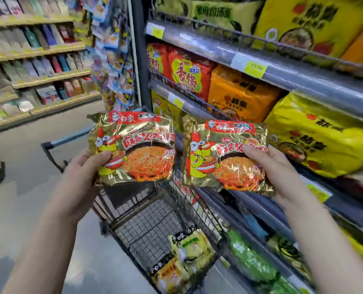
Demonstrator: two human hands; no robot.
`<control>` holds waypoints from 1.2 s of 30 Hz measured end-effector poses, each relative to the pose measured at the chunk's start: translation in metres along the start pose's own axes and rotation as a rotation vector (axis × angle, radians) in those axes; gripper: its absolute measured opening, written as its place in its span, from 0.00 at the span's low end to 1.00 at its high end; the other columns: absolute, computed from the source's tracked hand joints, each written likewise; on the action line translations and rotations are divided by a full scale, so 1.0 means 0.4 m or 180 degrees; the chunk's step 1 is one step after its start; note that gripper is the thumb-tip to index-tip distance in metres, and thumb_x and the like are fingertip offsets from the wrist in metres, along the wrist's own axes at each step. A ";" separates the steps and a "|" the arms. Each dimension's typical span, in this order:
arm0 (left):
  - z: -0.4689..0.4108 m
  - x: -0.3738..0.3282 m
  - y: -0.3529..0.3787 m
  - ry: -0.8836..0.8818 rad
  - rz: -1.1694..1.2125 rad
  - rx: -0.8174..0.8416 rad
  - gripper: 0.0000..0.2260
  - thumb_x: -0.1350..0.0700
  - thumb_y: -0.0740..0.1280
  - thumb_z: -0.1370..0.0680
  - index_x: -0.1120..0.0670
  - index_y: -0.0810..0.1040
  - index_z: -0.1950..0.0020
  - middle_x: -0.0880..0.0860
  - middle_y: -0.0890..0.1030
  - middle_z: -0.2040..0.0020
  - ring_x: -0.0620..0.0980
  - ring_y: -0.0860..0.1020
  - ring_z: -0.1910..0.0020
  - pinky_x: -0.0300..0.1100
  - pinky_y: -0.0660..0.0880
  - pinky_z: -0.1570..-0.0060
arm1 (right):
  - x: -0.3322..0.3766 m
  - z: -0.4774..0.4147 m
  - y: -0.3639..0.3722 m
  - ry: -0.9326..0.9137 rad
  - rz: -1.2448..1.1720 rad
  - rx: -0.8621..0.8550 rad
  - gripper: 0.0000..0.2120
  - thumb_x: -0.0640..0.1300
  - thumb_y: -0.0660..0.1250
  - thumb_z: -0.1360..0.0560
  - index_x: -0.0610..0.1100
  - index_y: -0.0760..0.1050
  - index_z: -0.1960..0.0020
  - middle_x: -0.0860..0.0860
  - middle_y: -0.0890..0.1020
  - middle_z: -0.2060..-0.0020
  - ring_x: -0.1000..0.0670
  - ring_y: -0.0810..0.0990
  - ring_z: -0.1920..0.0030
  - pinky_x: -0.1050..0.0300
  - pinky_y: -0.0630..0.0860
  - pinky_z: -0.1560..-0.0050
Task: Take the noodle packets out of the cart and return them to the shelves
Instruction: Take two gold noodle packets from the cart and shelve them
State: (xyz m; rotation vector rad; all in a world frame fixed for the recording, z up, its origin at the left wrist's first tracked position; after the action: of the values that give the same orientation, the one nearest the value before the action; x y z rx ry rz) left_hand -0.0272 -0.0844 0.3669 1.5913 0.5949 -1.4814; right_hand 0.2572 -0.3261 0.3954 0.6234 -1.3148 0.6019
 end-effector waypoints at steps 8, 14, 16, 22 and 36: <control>0.039 0.029 0.165 -0.0285 -0.0104 0.1038 0.20 0.41 0.82 0.40 0.50 0.85 0.55 0.47 0.88 0.60 0.43 0.86 0.64 0.38 0.82 0.65 | 0.001 0.322 -0.134 -0.0070 -0.0170 -0.1060 0.19 0.50 0.73 0.31 0.46 0.82 0.41 0.47 0.89 0.50 0.47 0.89 0.53 0.51 0.86 0.55; 0.138 0.089 0.338 -0.0533 -0.0391 0.1545 0.05 0.60 0.67 0.19 0.51 0.81 0.48 0.42 0.87 0.57 0.45 0.84 0.53 0.36 0.79 0.56 | 0.007 0.581 -0.252 -0.0220 -0.0439 -0.1900 0.16 0.49 0.73 0.32 0.43 0.84 0.46 0.43 0.89 0.54 0.45 0.89 0.58 0.53 0.85 0.62; 0.170 0.114 0.402 -0.0704 -0.0281 0.1792 0.23 0.42 0.79 0.31 0.48 0.81 0.40 0.48 0.86 0.43 0.51 0.81 0.41 0.52 0.75 0.40 | 0.004 0.673 -0.293 -0.0298 -0.0468 -0.2175 0.19 0.48 0.74 0.33 0.41 0.83 0.45 0.42 0.89 0.53 0.45 0.89 0.58 0.51 0.86 0.60; 0.360 0.160 0.639 -0.0884 -0.0159 0.2132 0.19 0.56 0.68 0.21 0.57 0.74 0.30 0.52 0.76 0.34 0.41 0.77 0.47 0.54 0.68 0.37 | -0.007 0.989 -0.417 -0.0413 -0.0419 -0.2797 0.32 0.56 0.83 0.38 0.43 0.83 0.39 0.42 0.88 0.46 0.42 0.88 0.49 0.46 0.84 0.50; 1.083 0.231 1.065 -0.0947 -0.0639 0.3632 0.13 0.44 0.76 0.34 0.43 0.83 0.51 0.41 0.86 0.53 0.51 0.77 0.44 0.51 0.70 0.43 | -0.065 1.784 -0.699 -0.0841 -0.0514 -0.3838 0.20 0.49 0.73 0.29 0.43 0.82 0.40 0.44 0.88 0.47 0.42 0.88 0.48 0.48 0.85 0.52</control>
State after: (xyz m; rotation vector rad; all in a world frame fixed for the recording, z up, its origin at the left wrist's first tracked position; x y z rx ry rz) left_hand 0.0971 -0.6839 0.4225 2.0616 -0.3848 -2.3666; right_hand -0.0347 -1.0332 0.4504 -0.2076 -1.5712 -0.4538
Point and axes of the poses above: each hand's wrist, its own z-axis away from the middle knuckle, its own y-axis out of the palm, x = y × z, the point moved 4 cm from there along -z, towards the middle knuckle
